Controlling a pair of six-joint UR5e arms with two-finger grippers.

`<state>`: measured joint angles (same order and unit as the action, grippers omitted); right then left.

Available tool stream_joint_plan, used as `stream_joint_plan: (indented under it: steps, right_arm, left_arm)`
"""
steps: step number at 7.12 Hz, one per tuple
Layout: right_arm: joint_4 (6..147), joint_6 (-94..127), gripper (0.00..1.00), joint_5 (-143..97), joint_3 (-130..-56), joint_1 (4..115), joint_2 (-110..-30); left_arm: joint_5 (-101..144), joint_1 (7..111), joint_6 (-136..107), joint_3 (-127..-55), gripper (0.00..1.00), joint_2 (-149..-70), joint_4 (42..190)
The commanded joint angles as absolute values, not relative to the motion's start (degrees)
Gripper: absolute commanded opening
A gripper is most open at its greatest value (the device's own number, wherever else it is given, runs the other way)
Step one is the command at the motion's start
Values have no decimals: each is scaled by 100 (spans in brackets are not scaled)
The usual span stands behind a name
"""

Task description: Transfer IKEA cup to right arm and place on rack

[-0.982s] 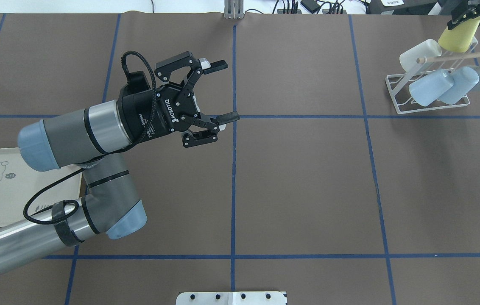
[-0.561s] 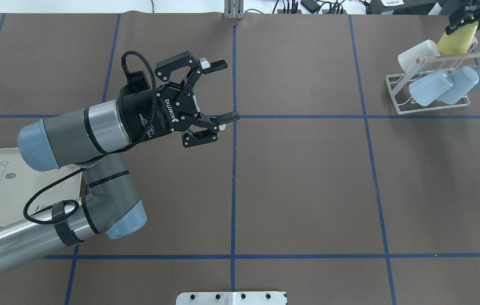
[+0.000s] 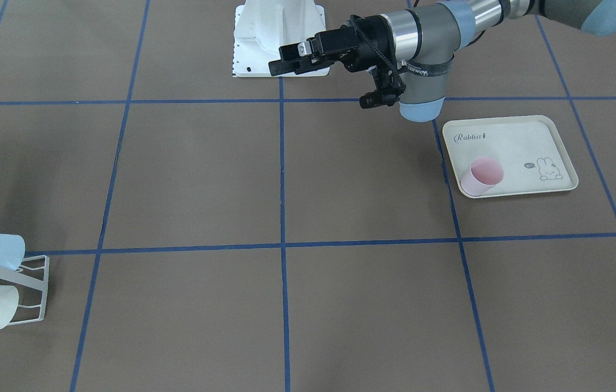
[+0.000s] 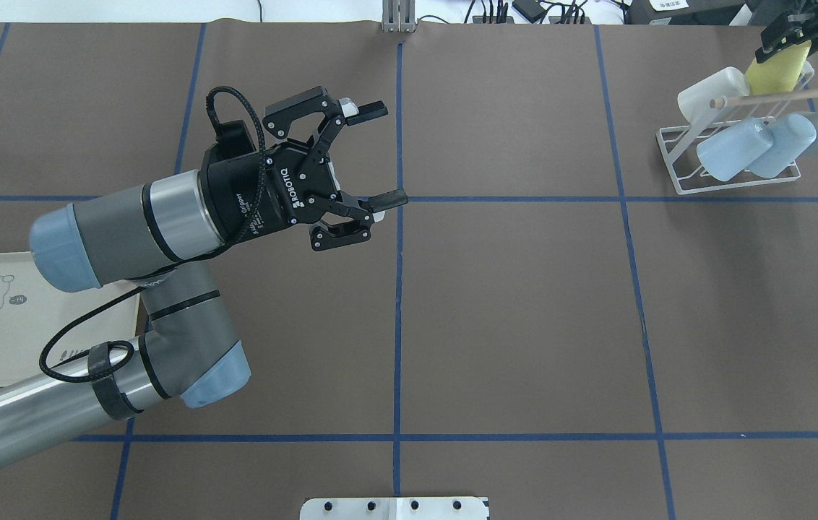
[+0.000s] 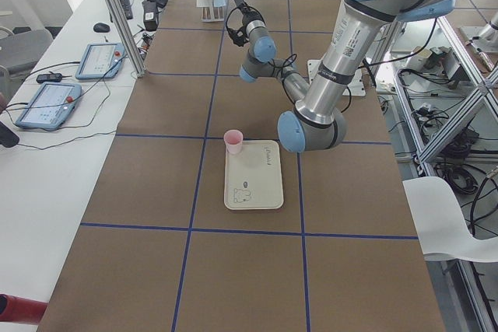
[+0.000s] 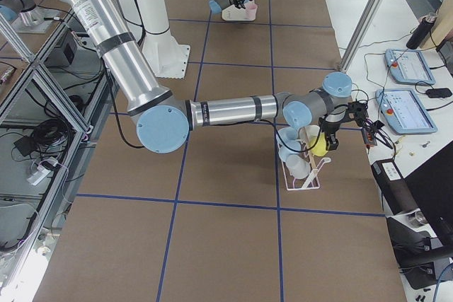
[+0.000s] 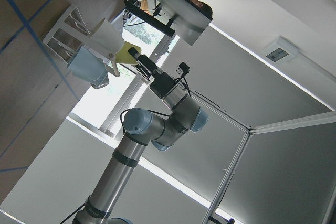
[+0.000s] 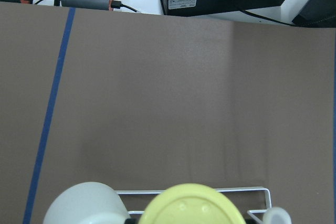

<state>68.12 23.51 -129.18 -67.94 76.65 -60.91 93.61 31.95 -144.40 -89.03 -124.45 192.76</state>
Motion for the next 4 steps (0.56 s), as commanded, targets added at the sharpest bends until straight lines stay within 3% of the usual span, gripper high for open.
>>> stream_joint_plan:
  steps: [1, 4]
  right_arm:
    - [6812, 2347, 0, -12911, -6794, 7629, -6126]
    - [6812, 2338, 0, -12832, -6750, 7497, -6170]
  left_arm:
    - [9360, 3199, -14440, -8921, 97, -12445, 19283]
    - [9360, 3208, -14440, -8938, 97, -12437, 19283]
